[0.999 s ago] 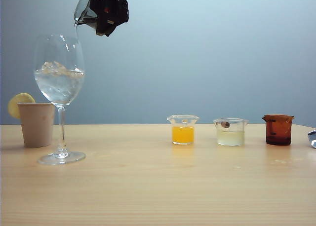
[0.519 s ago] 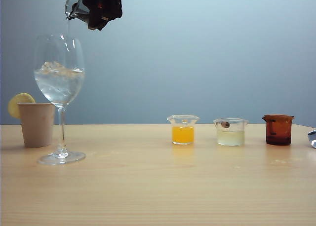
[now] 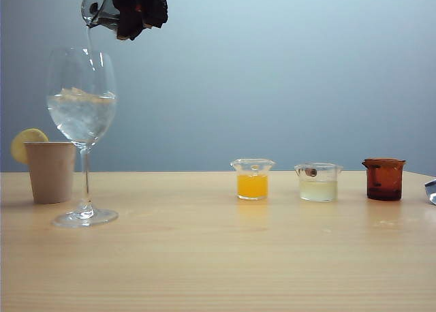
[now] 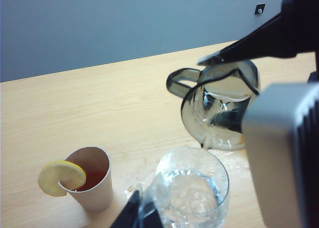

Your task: Pick up the first measuring cup from the left, pour the coconut rum inside into the goblet, and finally put the measuring cup back in its original place.

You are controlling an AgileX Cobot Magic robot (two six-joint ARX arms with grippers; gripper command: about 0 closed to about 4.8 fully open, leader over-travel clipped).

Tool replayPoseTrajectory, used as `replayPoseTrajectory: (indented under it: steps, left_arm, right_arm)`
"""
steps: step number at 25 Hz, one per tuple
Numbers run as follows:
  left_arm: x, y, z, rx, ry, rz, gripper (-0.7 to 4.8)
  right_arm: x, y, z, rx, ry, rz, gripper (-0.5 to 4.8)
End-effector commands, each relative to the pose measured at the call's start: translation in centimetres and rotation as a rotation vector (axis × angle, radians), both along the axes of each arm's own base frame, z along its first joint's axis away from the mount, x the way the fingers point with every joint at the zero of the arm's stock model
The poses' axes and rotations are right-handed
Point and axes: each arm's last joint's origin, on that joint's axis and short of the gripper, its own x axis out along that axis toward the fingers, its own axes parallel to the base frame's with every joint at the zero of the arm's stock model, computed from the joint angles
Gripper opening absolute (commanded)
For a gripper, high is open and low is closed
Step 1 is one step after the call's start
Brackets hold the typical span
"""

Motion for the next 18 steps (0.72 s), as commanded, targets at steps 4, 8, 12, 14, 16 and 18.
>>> replayPoseTrajectory:
  steps: [4,8,12,14,16,18]
  left_arm:
    - [-0.07,0.04,0.32,-0.001,-0.016,0.0,-0.05]
    - [-0.07,0.04,0.32,-0.001,-0.016,0.0,-0.05]
    - [-0.07,0.04,0.32,-0.001,-0.016,0.0,-0.05]
    - [-0.07,0.04,0.32,-0.001,-0.016,0.0,-0.05]
    - [-0.07,0.04,0.32,-0.001,-0.016,0.0,-0.05]
    - [-0.07,0.04,0.32,-0.001,-0.017,0.001,-0.05]
  right_arm:
    - [-0.1,0.16,0.66,-0.016,-0.066,0.032,2.38]
    - [-0.35,0.63,0.39,-0.048,-0.086,0.094,2.38]
    - [-0.37,0.85,0.22,-0.068,-0.105,0.102,2.38]
    - [-0.37,0.85,0.22,-0.086,-0.119,0.111,2.38]
    - [-0.39,0.86,0.22,-0.107,-0.136,0.122,2.38]
    - [-0.4,0.87,0.22,-0.127,-0.153,0.133,2.38]
